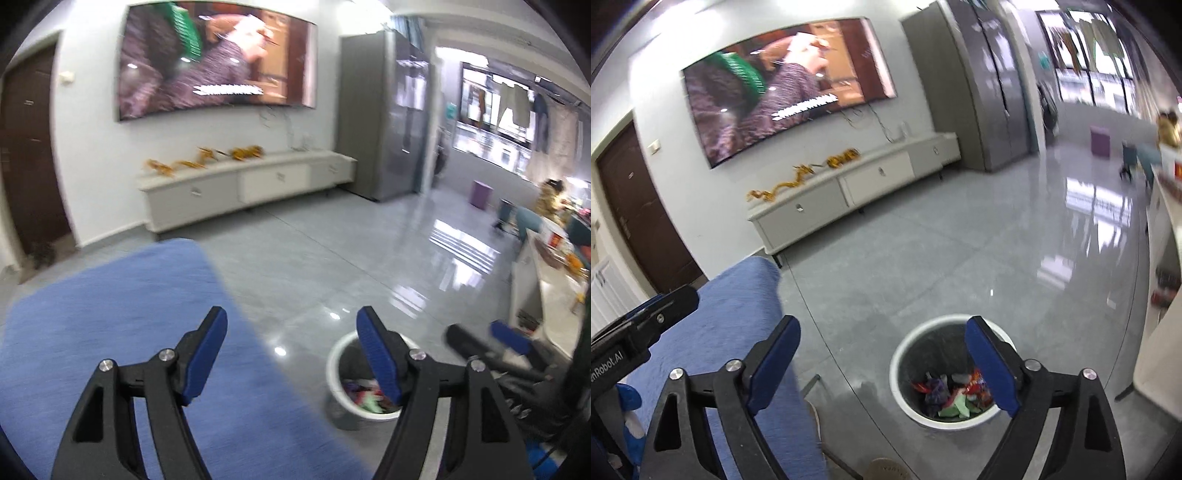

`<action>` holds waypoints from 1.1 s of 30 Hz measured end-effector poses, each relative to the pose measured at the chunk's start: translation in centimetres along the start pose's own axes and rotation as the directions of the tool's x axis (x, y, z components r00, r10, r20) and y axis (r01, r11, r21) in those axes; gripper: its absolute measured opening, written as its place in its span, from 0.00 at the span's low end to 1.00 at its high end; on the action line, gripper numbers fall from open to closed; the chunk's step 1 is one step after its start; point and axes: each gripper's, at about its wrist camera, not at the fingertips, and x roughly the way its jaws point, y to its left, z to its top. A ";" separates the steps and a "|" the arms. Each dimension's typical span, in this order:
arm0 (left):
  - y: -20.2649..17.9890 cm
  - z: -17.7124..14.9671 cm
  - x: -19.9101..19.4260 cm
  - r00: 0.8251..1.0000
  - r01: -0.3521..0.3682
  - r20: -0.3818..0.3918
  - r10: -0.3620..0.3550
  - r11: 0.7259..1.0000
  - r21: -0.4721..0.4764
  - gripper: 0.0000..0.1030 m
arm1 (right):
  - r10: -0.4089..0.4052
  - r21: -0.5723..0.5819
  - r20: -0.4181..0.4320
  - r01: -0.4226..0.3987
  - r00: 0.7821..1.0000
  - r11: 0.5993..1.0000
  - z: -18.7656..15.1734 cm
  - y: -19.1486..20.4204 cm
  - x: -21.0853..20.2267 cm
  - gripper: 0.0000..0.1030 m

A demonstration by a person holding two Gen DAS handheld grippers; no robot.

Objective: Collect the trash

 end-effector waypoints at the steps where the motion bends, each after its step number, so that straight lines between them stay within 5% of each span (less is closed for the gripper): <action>1: 1.0 -0.2 -1.0 1.000 -0.023 0.014 0.023 1.000 -0.008 0.69 | -0.001 -0.023 0.020 0.001 1.000 1.000 0.0 1.5 -0.8 0.90; 7: 7.1 -1.8 -7.7 0.974 -0.192 0.111 0.198 0.979 -0.061 0.70 | 0.013 -0.142 0.100 0.001 0.995 0.990 -0.8 8.1 -3.7 0.93; 11: 10.3 -3.7 -10.6 0.941 -0.286 0.153 0.301 0.951 -0.116 0.83 | 0.031 -0.201 0.143 -0.001 0.989 0.980 -1.9 11.0 -4.9 0.96; 19: 12.7 -6.7 -13.4 0.898 -0.386 0.167 0.408 0.910 -0.150 0.98 | 0.058 -0.290 0.178 -0.004 0.982 0.957 -3.5 14.2 -5.7 1.00; 33: 10.6 -5.7 -12.0 0.901 -0.378 0.169 0.400 0.914 -0.151 1.00 | 0.007 -0.291 0.230 0.062 0.973 0.955 -3.9 13.0 -5.9 1.00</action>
